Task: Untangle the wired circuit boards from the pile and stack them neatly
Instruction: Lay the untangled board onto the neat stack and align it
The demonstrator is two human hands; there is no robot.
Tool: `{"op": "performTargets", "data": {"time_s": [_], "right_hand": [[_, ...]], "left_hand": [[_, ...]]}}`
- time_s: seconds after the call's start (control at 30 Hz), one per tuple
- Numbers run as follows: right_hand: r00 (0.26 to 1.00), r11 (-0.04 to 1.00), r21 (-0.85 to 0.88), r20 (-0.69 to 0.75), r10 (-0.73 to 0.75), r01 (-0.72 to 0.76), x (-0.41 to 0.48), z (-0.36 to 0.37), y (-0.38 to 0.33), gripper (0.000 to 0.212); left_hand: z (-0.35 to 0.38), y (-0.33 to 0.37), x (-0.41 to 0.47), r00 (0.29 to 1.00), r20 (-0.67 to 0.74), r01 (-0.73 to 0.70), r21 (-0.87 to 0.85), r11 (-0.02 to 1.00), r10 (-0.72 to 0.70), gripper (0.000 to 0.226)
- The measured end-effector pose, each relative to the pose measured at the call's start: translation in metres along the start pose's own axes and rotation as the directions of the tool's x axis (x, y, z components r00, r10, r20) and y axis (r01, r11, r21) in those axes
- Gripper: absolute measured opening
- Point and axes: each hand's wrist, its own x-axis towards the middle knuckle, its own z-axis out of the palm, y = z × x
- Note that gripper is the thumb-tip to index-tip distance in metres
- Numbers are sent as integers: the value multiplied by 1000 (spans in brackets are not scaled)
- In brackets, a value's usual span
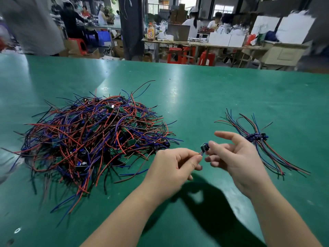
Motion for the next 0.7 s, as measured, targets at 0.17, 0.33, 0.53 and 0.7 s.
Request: {"op": "performTargets", "data": {"time_s": [0.17,0.33,0.53,0.7], "right_hand": [[993,992,-115,-109,35,-48,-5,11,12,21],[995,922,-385,-58,-77,49,-17,19,10,18],[979,929,-358,133,155,-99,-17,19,15,16],[999,946,-320,-25,38,-44,-6,9,-7,27]], "left_hand": [[11,-4,-3,999,27,-40,98,994,38,18],[13,1,-3,996,89,-32,56,998,27,24],[15,-14,-2,989,91,94,211,973,-115,74],[1,-19,1,990,116,-1,557,831,-77,78]]}}
